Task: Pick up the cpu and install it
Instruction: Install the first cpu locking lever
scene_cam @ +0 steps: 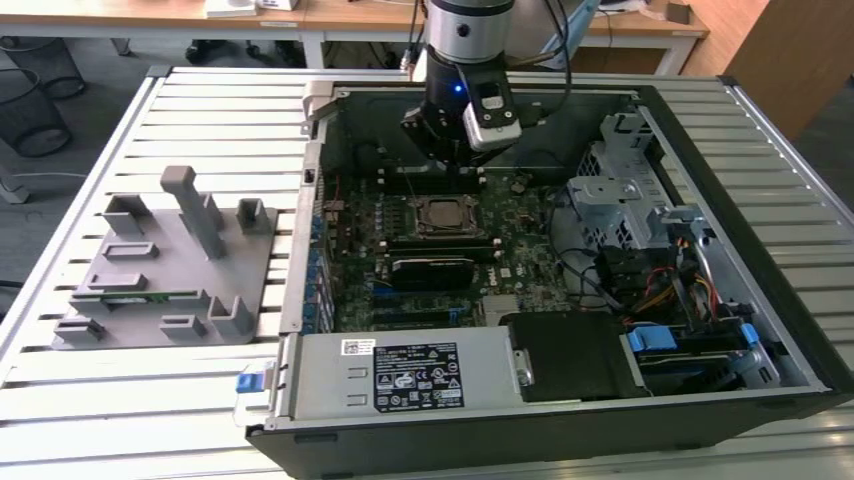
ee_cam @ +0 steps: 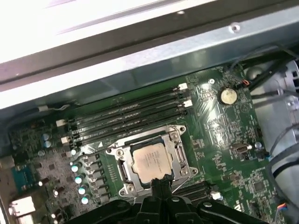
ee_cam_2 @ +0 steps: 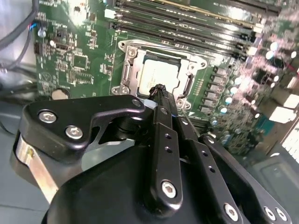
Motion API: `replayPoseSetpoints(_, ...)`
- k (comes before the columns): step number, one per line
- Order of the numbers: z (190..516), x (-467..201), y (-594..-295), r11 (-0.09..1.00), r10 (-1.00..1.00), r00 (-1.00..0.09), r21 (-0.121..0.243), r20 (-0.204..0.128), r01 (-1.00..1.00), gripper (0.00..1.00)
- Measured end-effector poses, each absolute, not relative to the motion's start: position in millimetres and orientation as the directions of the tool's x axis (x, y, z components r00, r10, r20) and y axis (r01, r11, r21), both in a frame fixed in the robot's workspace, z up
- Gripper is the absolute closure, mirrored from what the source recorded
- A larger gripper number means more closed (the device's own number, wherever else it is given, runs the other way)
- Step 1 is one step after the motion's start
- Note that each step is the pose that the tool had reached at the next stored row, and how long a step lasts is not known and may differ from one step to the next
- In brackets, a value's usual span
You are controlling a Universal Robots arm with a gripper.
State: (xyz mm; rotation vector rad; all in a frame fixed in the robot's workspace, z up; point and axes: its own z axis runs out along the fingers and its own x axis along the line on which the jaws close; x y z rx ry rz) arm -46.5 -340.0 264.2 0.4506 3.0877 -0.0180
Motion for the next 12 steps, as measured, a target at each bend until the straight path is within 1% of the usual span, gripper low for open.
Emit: replayPoseSetpoints(12,262.7,-46.5,-340.0,0.997,0.071,-0.997,-0.013,-0.024,0.071,0.89)
